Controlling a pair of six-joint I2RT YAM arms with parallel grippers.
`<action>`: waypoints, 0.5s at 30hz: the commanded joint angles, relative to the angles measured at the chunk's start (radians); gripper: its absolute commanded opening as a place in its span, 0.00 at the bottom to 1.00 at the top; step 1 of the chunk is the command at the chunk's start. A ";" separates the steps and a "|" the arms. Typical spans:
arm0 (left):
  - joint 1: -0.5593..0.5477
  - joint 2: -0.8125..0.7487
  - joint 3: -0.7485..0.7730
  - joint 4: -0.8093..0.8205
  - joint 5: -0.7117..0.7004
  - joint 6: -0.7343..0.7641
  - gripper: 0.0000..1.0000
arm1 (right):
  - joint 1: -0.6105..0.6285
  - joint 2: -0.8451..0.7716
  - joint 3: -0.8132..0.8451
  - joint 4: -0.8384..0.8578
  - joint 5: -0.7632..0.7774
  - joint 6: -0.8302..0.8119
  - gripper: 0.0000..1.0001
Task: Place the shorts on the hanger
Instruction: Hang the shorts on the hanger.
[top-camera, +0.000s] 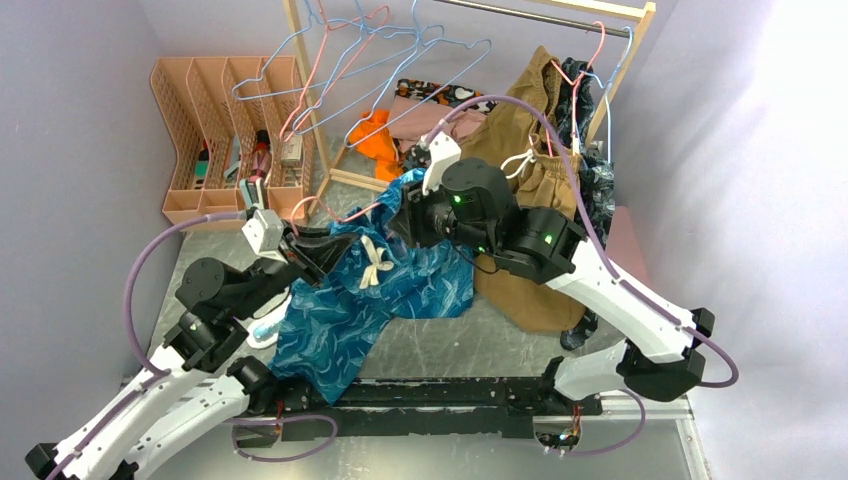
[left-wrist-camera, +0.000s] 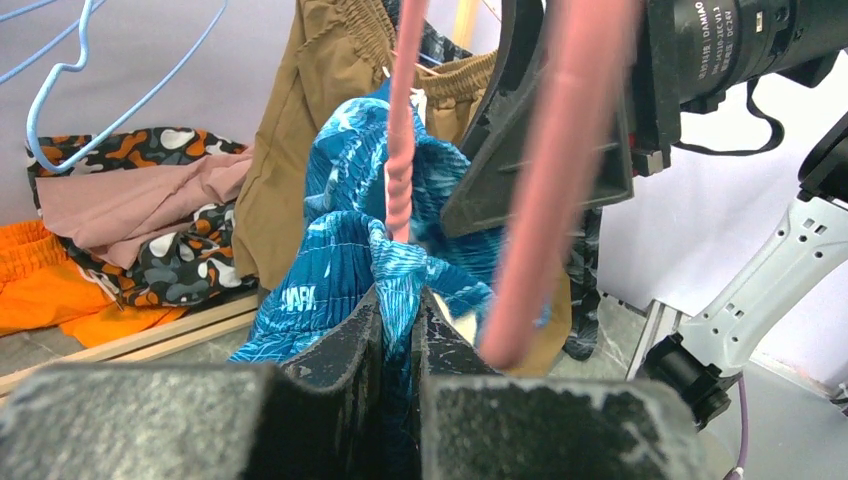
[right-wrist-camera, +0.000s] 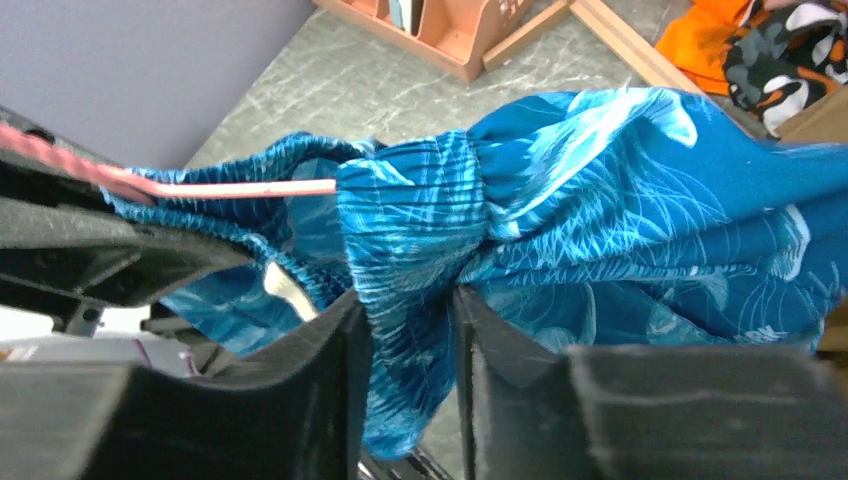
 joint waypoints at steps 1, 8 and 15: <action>0.002 0.008 0.079 0.038 0.009 0.040 0.07 | 0.013 0.003 0.089 -0.019 0.089 -0.020 0.22; 0.002 0.168 0.495 -0.173 0.168 0.254 0.07 | 0.012 0.171 0.736 -0.204 0.032 -0.129 0.00; 0.002 0.121 0.296 -0.064 0.223 0.144 0.07 | 0.011 0.027 0.292 -0.027 -0.022 -0.045 0.00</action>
